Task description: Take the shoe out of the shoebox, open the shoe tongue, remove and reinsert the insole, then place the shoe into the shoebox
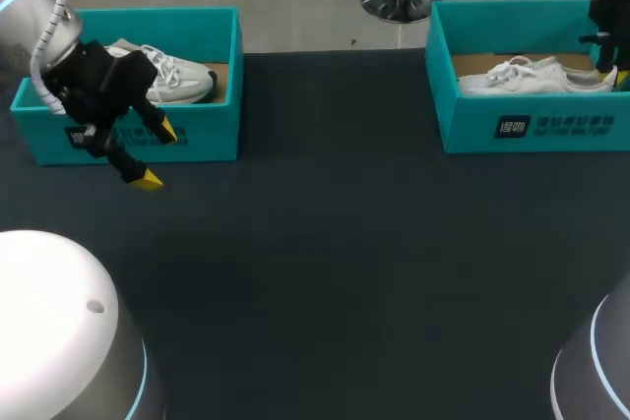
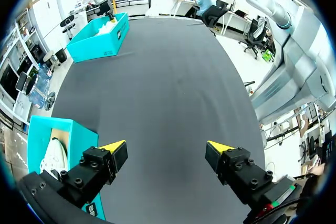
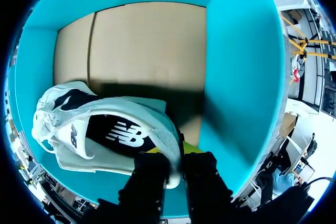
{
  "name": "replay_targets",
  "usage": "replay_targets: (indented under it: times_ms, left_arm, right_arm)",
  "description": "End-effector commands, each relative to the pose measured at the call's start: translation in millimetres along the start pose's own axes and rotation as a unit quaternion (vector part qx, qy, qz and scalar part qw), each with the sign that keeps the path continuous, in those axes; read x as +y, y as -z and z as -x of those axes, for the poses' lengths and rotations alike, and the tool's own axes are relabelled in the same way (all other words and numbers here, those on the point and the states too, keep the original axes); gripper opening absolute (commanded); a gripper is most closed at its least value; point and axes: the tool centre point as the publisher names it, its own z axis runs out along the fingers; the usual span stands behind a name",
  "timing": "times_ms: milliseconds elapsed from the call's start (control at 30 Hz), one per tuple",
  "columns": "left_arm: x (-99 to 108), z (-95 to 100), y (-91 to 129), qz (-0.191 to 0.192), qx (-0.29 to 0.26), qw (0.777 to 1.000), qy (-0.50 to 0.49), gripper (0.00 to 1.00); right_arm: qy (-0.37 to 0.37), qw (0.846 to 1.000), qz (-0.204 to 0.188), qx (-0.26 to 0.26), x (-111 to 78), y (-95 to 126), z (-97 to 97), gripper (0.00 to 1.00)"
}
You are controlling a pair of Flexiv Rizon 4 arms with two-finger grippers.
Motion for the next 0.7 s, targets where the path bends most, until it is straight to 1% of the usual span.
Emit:
replay_targets:
  times_ms: [33, 67, 133, 167, 233, 267, 300, 333, 367, 400, 600, 633, 700]
  left_arm:
    - [0.3, 0.0, 0.3, 0.001, 0.000, 1.000, 0.000, 1.00]
    - [0.3, 0.0, 0.3, 0.001, 0.000, 1.000, 0.000, 1.00]
    - [0.3, 0.0, 0.3, 0.001, 0.000, 1.000, 0.000, 1.00]
    - [0.3, 0.0, 0.3, 0.001, 0.000, 1.000, 0.000, 1.00]
    - [0.3, 0.0, 0.3, 0.001, 0.000, 1.000, 0.000, 1.00]
    - [0.3, 0.0, 0.3, 0.001, 0.000, 1.000, 0.000, 1.00]
    - [0.3, 0.0, 0.3, 0.001, 0.000, 1.000, 0.000, 1.00]
    - [0.3, 0.0, 0.3, 0.001, 0.000, 1.000, 0.000, 1.00]
    - [0.3, 0.0, 0.3, 0.001, 0.000, 1.000, 0.000, 1.00]
    - [0.3, 0.0, 0.3, 0.001, 0.000, 1.000, 0.000, 1.00]
    - [0.3, 0.0, 0.3, 0.001, 0.000, 1.000, 0.000, 1.00]
    - [0.3, 0.0, 0.3, 0.001, 0.000, 1.000, 0.000, 1.00]
    - [0.3, 0.0, 0.3, 0.001, 0.000, 1.000, 0.000, 1.00]
  right_arm:
    - [-0.003, 1.000, -0.005, 0.000, -0.3, -0.3, -2.0, 0.38]
    - [-0.006, 1.000, -0.004, 0.000, -2.4, 0.9, -2.0, 0.38]
    - [-0.012, 1.000, 0.001, -0.003, -6.9, 5.5, -0.9, 0.45]
    - [-0.014, 1.000, 0.002, -0.009, -8.8, 9.0, -0.3, 0.44]
    - [-0.019, 1.000, 0.011, -0.013, -12.4, 17.1, 1.2, 0.45]
    - [-0.021, 1.000, 0.015, -0.017, -14.1, 22.1, 1.9, 0.46]
    - [-0.023, 0.999, 0.019, -0.022, -15.8, 28.0, 2.3, 0.50]
    - [-0.025, 0.999, 0.026, -0.026, -17.7, 34.1, 2.8, 0.70]
    - [-0.028, 0.999, 0.031, -0.029, -19.4, 39.9, 3.3, 0.94]
    - [-0.030, 0.998, 0.037, -0.032, -21.2, 46.6, 3.6, 1.00]
    - [-0.031, 0.995, 0.077, -0.052, -33.8, 98.8, -1.2, 1.00]
    - [-0.027, 0.996, 0.075, -0.051, -36.2, 108.1, -2.9, 1.00]
    - [-0.019, 0.994, 0.089, -0.056, -43.9, 125.5, -9.3, 1.00]
